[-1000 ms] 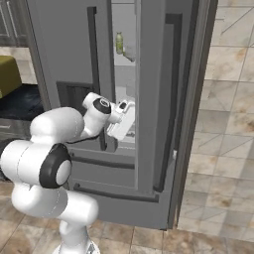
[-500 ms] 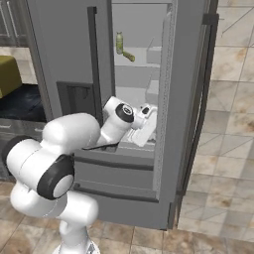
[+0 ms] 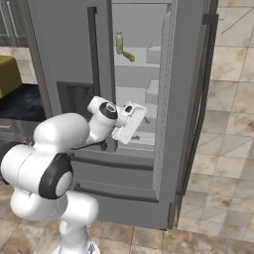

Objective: Retrieve the butter from the fridge and place it on a plate on the dining table. Then retrieve the butter knife by the fridge and place it near the plate.

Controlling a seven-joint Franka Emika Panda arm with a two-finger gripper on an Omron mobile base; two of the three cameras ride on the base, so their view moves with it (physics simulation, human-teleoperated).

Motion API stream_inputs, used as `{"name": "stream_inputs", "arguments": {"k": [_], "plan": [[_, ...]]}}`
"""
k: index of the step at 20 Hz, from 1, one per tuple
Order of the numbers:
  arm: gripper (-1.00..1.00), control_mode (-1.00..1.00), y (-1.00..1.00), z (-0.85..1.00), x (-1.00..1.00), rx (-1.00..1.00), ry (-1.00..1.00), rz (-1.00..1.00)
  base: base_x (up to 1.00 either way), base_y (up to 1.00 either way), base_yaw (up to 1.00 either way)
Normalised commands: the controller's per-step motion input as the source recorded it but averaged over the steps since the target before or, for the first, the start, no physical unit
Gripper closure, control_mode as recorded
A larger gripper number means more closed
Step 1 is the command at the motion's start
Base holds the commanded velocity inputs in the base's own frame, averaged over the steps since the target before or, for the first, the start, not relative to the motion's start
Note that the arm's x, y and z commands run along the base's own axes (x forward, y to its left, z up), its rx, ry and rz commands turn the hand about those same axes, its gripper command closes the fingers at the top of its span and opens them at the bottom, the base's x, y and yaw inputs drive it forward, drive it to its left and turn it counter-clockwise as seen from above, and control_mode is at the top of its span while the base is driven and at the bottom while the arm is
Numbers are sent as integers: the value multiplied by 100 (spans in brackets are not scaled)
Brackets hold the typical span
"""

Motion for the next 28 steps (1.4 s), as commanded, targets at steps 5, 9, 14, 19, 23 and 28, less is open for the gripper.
{"name": "stream_inputs", "arguments": {"k": [5, 9, 14, 19, 23, 28], "plan": [[-100, -100, 80, 0, 8, 34, -14, -28, 0, 0, 0], [-100, -100, 69, 0, 0, 56, -14, -39, 0, 0, 0], [-100, -100, 84, 0, -2, 26, -12, -26, 0, 0, 0], [-100, -100, 41, 2, 0, 14, -23, 1, 0, 0, 0], [-100, -100, 32, 31, 0, 41, -2, 1, 0, 0, 0], [-100, -100, 51, 28, 0, 27, -16, 0, 0, 0, 0]]}}
